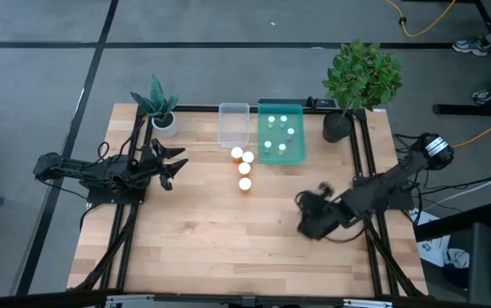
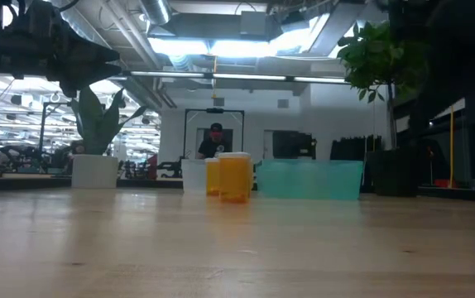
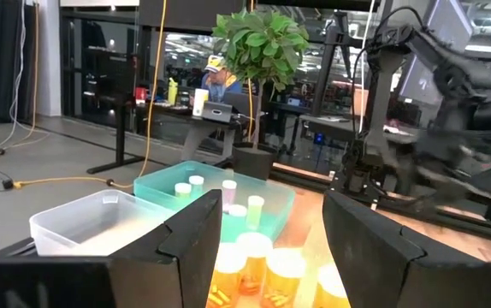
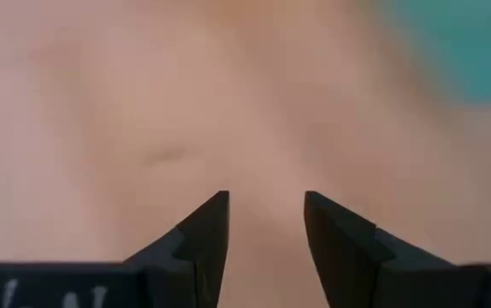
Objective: Pick and place medicine bottles into bin by pill shape (circle, oval)
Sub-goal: Put the orange capsule bottle into the transparent bin
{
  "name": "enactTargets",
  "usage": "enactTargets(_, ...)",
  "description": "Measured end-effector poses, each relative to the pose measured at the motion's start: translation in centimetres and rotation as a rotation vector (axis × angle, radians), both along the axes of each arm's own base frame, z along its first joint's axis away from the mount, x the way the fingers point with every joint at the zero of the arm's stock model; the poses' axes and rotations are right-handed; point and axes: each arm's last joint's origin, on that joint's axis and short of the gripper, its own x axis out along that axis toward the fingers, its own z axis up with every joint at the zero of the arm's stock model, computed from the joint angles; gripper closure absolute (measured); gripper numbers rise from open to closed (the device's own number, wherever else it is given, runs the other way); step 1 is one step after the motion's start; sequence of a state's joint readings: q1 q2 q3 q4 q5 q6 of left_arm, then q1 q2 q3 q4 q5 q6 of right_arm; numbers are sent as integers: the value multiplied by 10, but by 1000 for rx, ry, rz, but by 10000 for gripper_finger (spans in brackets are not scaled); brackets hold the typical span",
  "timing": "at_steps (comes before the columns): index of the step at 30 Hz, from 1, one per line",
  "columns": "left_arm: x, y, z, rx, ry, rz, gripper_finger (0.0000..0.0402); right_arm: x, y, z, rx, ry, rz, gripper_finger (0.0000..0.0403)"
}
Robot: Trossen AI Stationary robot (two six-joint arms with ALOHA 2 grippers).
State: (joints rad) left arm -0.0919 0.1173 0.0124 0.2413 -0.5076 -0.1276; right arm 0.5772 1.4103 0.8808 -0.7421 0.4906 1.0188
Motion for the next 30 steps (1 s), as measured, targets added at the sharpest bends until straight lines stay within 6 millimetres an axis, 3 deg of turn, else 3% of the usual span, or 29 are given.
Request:
enactTargets(4, 0, 0, 0, 3, 2, 1, 206, 28, 10, -12, 176, -284, 480, 249)
enactTargets(6, 0, 0, 0, 3, 2, 0, 206, 37, 10, -6, 143, -486, 681, 249)
enactTargets(8, 0, 0, 0, 3, 1, 1, 206, 42, 6, 1, 67, -645, 760, 249)
enactTargets(14, 0, 0, 0, 3, 2, 0, 206, 41, -29, 30, -175, -749, 535, 249)
enactTargets(21, 0, 0, 0, 4, 4, 1, 206, 2, -53, 83, -318, -878, 490, 249)
enactTargets(24, 0, 0, 0, 4, 4, 1, 206, -17, -61, 94, -358, -902, 496, 249)
enactTargets(27, 0, 0, 0, -1, 3, 0, 206, -35, -70, 81, -402, -895, 441, 249)
enactTargets(30, 0, 0, 0, -1, 2, 0, 206, -50, -77, 45, -398, -889, 364, 249)
